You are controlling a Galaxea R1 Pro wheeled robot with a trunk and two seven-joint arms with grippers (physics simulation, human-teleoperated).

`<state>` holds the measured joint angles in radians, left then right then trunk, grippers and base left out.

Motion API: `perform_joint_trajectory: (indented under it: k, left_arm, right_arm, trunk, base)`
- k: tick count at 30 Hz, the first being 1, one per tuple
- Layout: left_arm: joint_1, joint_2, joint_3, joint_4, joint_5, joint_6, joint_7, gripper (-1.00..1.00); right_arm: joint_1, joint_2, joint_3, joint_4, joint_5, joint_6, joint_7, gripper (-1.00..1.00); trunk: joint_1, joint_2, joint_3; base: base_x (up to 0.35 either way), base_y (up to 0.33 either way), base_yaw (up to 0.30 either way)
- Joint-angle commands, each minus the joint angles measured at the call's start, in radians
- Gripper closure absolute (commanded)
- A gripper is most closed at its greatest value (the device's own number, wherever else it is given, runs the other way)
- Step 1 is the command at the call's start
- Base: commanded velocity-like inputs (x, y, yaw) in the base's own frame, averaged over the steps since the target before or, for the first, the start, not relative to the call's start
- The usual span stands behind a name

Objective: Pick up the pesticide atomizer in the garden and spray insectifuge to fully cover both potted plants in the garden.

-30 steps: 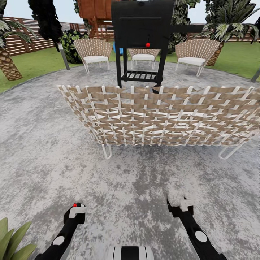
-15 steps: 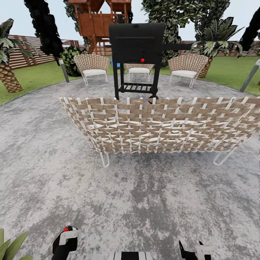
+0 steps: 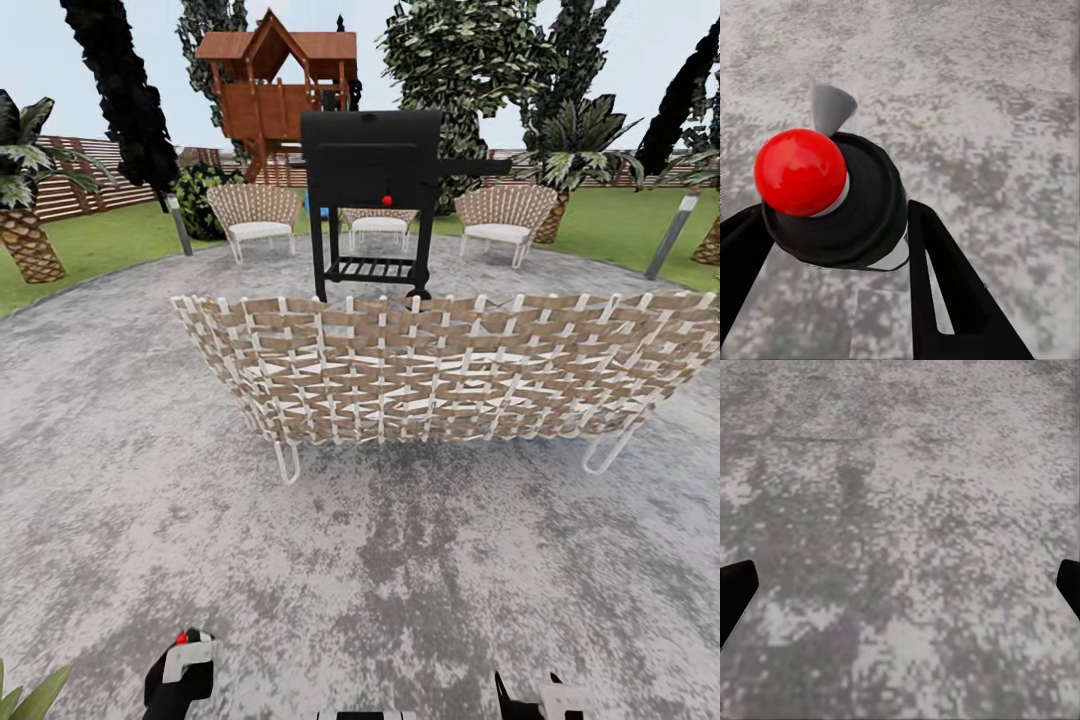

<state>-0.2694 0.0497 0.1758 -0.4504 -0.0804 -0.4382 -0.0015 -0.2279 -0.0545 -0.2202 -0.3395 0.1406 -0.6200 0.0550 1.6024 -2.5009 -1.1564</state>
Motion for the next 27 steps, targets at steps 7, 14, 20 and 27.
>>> perform_joint_trajectory:
  k: [7, 14, 20, 27]
  left_arm:
    - [0.0, -0.001, 0.004, 0.001, -0.009, -0.004, 0.0, 1.0]
    - [0.001, -0.001, 0.004, 0.001, -0.009, -0.004, 0.002, 1.0]
    - [0.001, -0.002, 0.004, 0.001, -0.009, -0.004, 0.0, 1.0]
    - [0.001, -0.002, 0.002, 0.001, -0.008, -0.005, 0.0, 1.0]
  right_arm:
    - [-0.001, -0.002, -0.007, 0.002, 0.011, -0.004, 0.011, -1.0]
    - [-0.001, 0.0, -0.006, 0.002, 0.011, -0.003, 0.011, -1.0]
    - [-0.001, 0.007, -0.007, 0.004, 0.01, -0.003, 0.006, -1.0]
    - [-0.001, 0.007, -0.007, 0.004, 0.008, -0.003, 0.006, -1.0]
  trunk:
    - [-0.01, 0.015, 0.025]
    - [-0.037, 0.064, 0.047]
    - [-0.048, 0.085, 0.056]
    - [-0.048, 0.085, 0.056]
  base:
    - [0.0, 0.0, 0.0]
    - [0.0, 0.0, 0.0]
    - [0.0, 0.0, 0.0]
    - [-0.02, -0.014, 0.0]
